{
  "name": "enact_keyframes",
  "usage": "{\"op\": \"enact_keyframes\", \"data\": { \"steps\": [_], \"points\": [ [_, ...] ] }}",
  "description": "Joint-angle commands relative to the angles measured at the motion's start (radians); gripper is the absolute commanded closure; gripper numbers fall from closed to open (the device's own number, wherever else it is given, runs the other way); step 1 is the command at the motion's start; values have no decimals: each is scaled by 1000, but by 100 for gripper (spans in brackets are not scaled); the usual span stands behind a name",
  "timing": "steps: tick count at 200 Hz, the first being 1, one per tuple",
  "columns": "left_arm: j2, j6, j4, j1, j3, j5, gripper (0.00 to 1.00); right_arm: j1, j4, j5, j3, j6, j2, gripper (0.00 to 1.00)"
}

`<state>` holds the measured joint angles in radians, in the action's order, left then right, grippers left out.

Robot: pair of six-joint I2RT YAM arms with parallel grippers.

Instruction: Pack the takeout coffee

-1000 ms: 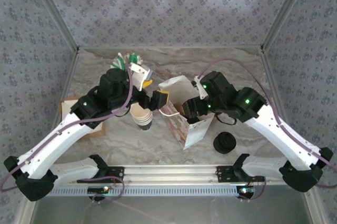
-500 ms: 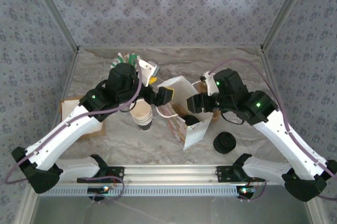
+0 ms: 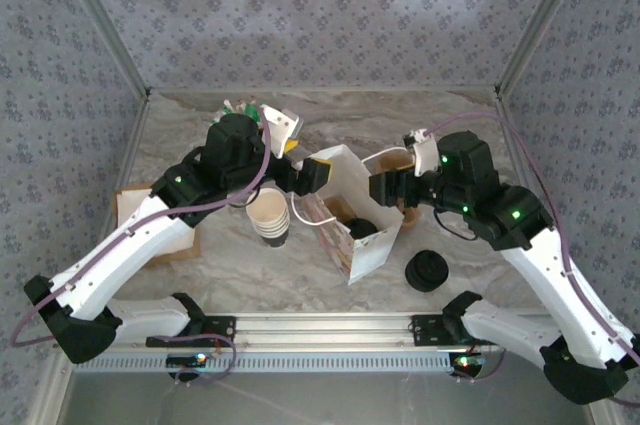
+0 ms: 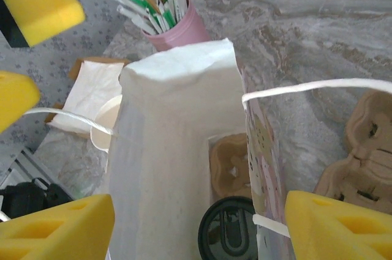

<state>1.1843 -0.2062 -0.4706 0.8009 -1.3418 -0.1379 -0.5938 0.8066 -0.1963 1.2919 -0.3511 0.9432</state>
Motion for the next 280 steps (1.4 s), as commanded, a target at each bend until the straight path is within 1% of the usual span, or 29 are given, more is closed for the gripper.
{"op": "enact_keyframes", "data": {
  "steps": [1,68,110,138,150,201,229,263,280],
  "points": [
    [-21,22,23,6,-24,25,1,23,-49,-11,-9,13,-34,24],
    [-98,27,84,5,35,79,1,93,-60,6,-24,14,-107,23],
    [-160,16,115,4,93,131,0,141,-44,44,-27,25,-145,21],
    [-192,-6,104,-3,127,182,1,175,-30,85,-43,30,-172,16],
    [-205,-18,93,-9,137,191,0,192,-27,88,-48,31,-185,16],
    [-261,-54,32,-29,169,246,1,254,-15,155,-61,27,-217,7],
    [-294,-77,8,-50,196,252,1,294,-24,131,-71,15,-211,5],
    [-313,-99,-20,-77,220,253,1,345,-15,117,-80,-11,-195,0],
    [-314,-109,-35,-98,222,250,0,379,-9,94,-85,-25,-184,0]
  ]
}}
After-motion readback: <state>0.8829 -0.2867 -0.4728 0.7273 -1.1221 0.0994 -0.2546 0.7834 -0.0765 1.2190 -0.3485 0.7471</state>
